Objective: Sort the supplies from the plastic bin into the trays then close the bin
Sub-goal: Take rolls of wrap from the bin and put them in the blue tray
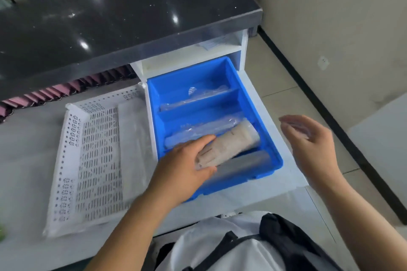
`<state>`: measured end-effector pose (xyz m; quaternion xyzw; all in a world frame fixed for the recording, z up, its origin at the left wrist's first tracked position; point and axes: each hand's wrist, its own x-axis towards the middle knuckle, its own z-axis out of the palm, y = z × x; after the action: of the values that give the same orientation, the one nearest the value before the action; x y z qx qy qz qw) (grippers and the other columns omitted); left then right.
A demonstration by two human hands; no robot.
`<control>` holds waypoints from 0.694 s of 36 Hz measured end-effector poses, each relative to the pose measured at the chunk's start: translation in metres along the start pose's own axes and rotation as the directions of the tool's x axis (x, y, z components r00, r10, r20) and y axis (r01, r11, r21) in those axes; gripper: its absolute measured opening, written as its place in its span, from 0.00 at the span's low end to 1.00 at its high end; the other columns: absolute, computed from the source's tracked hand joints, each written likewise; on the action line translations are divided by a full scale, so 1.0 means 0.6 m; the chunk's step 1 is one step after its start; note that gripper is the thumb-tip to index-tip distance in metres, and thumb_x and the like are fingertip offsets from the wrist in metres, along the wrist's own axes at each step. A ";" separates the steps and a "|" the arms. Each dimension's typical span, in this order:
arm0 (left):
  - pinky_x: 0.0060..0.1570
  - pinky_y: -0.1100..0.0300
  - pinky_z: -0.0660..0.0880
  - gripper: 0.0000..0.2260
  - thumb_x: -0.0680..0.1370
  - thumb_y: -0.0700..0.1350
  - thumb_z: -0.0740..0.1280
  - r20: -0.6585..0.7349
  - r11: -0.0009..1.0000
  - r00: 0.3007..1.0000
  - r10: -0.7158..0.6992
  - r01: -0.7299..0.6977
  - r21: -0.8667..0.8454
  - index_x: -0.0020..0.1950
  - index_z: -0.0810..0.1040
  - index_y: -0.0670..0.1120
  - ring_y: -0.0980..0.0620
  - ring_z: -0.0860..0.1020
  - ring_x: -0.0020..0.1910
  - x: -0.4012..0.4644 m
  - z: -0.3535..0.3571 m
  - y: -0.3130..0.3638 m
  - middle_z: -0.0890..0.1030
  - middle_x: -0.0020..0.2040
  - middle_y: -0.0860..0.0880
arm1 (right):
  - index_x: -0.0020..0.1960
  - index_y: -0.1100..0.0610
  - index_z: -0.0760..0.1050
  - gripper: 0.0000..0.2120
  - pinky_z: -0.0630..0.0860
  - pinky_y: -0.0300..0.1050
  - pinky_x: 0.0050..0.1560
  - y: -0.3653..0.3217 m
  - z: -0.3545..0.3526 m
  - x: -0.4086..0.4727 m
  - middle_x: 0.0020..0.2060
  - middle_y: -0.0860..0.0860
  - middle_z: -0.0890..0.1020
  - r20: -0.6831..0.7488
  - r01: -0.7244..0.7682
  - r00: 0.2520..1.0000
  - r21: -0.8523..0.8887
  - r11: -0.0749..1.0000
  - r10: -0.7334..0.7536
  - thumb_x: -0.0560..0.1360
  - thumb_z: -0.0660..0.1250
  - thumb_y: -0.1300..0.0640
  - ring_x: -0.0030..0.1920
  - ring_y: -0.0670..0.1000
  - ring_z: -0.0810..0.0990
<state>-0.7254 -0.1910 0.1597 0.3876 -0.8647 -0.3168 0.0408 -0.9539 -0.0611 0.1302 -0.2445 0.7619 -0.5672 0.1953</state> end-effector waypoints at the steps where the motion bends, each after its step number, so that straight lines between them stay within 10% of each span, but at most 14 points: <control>1: 0.59 0.58 0.73 0.29 0.72 0.53 0.73 0.023 0.998 0.999 0.027 -0.028 0.053 0.71 0.68 0.65 0.58 0.75 0.60 0.008 0.012 0.005 0.78 0.62 0.63 | 0.45 0.42 0.82 0.12 0.76 0.38 0.49 0.001 -0.005 -0.012 0.44 0.40 0.85 -0.008 -0.003 1.000 0.000 1.000 0.003 0.76 0.67 0.59 0.47 0.37 0.82; 5: 0.56 0.55 0.74 0.28 0.73 0.50 0.72 0.079 0.982 0.993 0.093 -0.104 0.160 0.70 0.66 0.64 0.52 0.75 0.60 0.034 0.053 0.020 0.78 0.62 0.59 | 0.55 0.44 0.81 0.10 0.77 0.47 0.59 0.007 -0.013 -0.047 0.53 0.39 0.83 0.078 0.007 0.997 -0.099 0.995 0.001 0.77 0.67 0.56 0.53 0.44 0.82; 10: 0.53 0.52 0.76 0.25 0.73 0.48 0.71 0.083 0.970 0.991 0.104 -0.120 0.213 0.66 0.67 0.62 0.49 0.76 0.59 0.053 0.075 0.015 0.78 0.62 0.58 | 0.64 0.45 0.77 0.16 0.66 0.22 0.55 0.010 -0.008 -0.069 0.62 0.38 0.77 0.248 0.105 0.968 -0.290 0.951 -0.031 0.77 0.66 0.54 0.58 0.37 0.73; 20: 0.73 0.53 0.60 0.27 0.78 0.53 0.67 0.070 0.988 0.994 0.088 -0.096 0.124 0.75 0.65 0.61 0.51 0.64 0.72 0.054 0.070 0.005 0.67 0.74 0.54 | 0.70 0.46 0.72 0.23 0.70 0.45 0.65 -0.006 0.015 -0.092 0.73 0.45 0.69 0.376 0.198 0.926 -0.416 0.888 -0.030 0.76 0.68 0.52 0.71 0.48 0.68; 25: 0.68 0.62 0.62 0.22 0.78 0.52 0.68 -0.138 0.884 0.967 -0.216 0.133 -0.449 0.72 0.69 0.60 0.63 0.66 0.71 0.012 0.031 -0.005 0.70 0.72 0.62 | 0.70 0.44 0.71 0.23 0.64 0.54 0.73 -0.028 0.034 -0.084 0.74 0.47 0.68 0.462 0.295 0.886 -0.470 0.832 -0.054 0.76 0.67 0.49 0.75 0.51 0.62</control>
<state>-0.7341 -0.1879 0.1422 0.4728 -0.7256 -0.4674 0.1775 -0.8991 -0.0508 0.1420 -0.4775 0.7993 -0.2836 0.2294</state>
